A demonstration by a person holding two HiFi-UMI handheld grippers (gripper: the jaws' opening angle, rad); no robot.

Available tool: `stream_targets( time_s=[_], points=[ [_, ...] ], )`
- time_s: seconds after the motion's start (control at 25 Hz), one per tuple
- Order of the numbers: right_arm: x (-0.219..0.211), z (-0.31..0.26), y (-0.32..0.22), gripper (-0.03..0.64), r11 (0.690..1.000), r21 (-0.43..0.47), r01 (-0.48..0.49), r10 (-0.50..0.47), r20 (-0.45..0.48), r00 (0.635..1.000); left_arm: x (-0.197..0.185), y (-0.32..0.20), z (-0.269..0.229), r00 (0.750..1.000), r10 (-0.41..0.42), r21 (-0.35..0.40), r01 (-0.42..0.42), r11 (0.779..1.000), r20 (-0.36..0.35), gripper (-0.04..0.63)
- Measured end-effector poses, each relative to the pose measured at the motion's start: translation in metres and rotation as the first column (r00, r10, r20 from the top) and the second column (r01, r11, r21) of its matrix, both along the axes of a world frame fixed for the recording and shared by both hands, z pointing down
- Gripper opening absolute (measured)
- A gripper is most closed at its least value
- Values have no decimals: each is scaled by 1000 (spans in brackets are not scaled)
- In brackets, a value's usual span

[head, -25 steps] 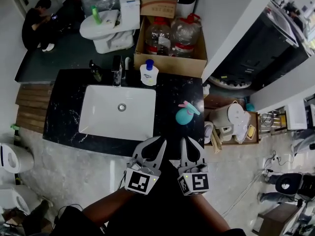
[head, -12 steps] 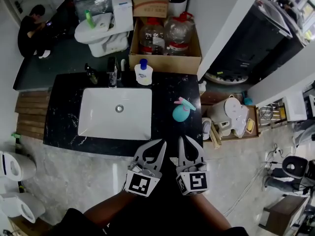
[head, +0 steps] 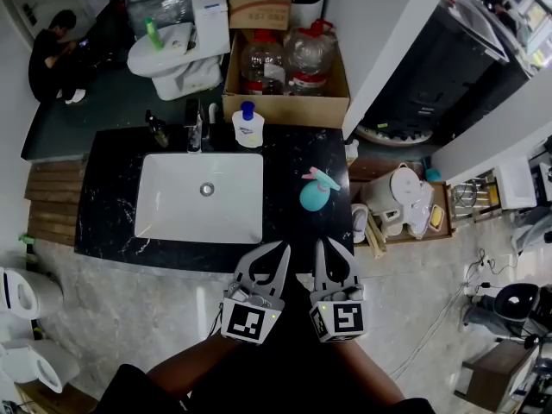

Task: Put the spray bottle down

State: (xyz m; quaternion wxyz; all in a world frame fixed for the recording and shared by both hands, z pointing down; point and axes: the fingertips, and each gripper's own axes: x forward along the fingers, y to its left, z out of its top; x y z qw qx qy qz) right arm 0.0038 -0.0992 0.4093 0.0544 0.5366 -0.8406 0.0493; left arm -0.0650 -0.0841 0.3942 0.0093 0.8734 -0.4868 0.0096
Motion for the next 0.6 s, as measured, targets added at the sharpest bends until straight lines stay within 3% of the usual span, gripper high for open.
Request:
stream_targets(
  time_s=[0.2, 0.6],
  points=[
    [0, 2, 3, 14, 1000, -7, 1, -1, -13, 1000, -4, 0, 1, 999, -24, -33, 22, 999, -48, 12],
    [2, 4, 0, 14, 1000, -11, 6, -6, -27, 1000, -6, -11, 7, 999, -31, -51, 29, 998, -42, 12]
  ],
)
